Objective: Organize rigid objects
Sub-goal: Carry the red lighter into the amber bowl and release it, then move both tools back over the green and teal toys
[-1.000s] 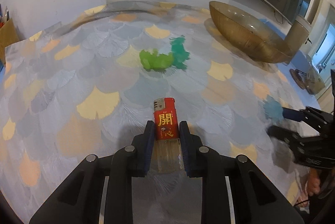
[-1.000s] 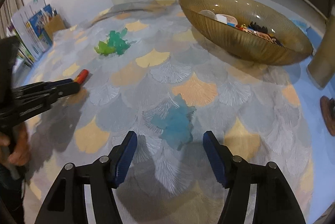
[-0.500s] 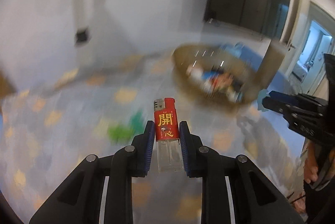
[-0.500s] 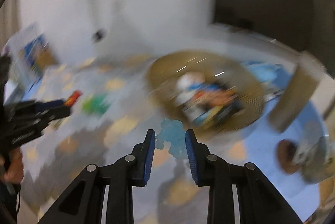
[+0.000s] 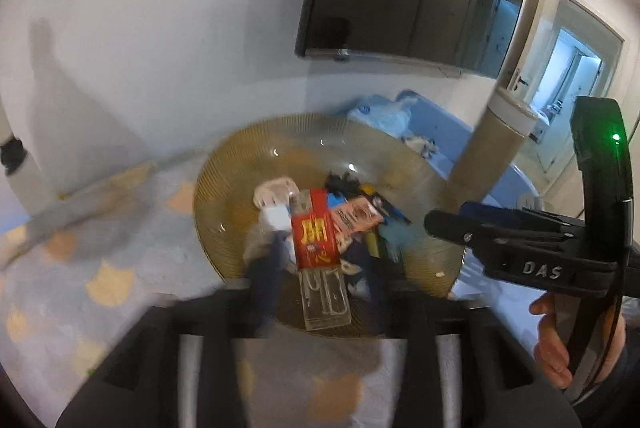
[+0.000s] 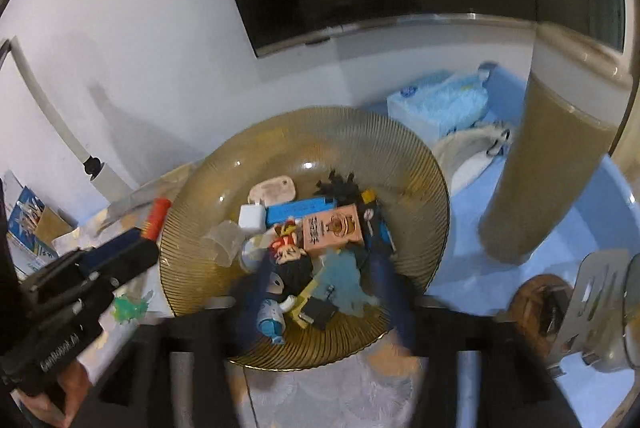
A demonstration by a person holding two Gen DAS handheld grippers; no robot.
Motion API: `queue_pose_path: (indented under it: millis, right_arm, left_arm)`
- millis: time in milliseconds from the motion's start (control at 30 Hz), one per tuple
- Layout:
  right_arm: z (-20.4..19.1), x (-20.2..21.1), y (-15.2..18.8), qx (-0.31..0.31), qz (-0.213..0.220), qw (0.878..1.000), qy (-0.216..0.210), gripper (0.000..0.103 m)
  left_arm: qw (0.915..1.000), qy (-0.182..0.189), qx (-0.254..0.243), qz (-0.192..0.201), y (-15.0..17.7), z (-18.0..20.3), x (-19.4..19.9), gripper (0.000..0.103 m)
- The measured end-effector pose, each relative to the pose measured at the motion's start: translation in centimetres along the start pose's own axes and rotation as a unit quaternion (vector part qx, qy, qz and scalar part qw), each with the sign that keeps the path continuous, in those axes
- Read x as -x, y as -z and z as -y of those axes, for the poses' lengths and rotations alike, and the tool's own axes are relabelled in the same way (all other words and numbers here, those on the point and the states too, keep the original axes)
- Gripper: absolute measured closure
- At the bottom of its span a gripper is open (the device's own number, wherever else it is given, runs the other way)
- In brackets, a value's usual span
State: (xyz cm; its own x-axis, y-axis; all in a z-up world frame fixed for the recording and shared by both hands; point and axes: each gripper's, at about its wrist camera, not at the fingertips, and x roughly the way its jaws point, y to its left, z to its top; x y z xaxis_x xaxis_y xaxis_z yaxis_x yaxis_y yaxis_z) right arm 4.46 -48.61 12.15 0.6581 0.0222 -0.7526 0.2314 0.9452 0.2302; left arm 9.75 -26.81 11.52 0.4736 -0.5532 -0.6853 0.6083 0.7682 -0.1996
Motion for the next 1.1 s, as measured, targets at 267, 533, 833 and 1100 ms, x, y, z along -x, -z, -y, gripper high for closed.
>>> queue_pose_path:
  millis: [267, 533, 833, 1100]
  right_arm:
    - [-0.2, 3.8, 2.7, -0.003, 0.023, 1.000, -0.014, 0.038]
    - [-8.1, 5.9, 6.9, 0.072, 0.015, 0.995, -0.062, 0.017]
    - [-14.6, -0.6, 15.5, 0.168, -0.026, 0.985, -0.037, 0.016]
    - [-14.4, -2.1, 16.6, 0.181, -0.026, 0.983, -0.013, 0.016]
  left_arm:
    - [0.9968, -0.014, 0.063, 0.046, 4.1, -4.6, 8.1, 0.030]
    - [0.9840, -0.092, 0.143, 0.054, 11.4, -10.4, 15.2, 0.030]
    - [0.9585, -0.186, 0.215, -0.015, 20.4, -15.2, 12.5, 0.030]
    - [0.9544, -0.229, 0.190, -0.018, 20.6, -14.4, 11.4, 0.027]
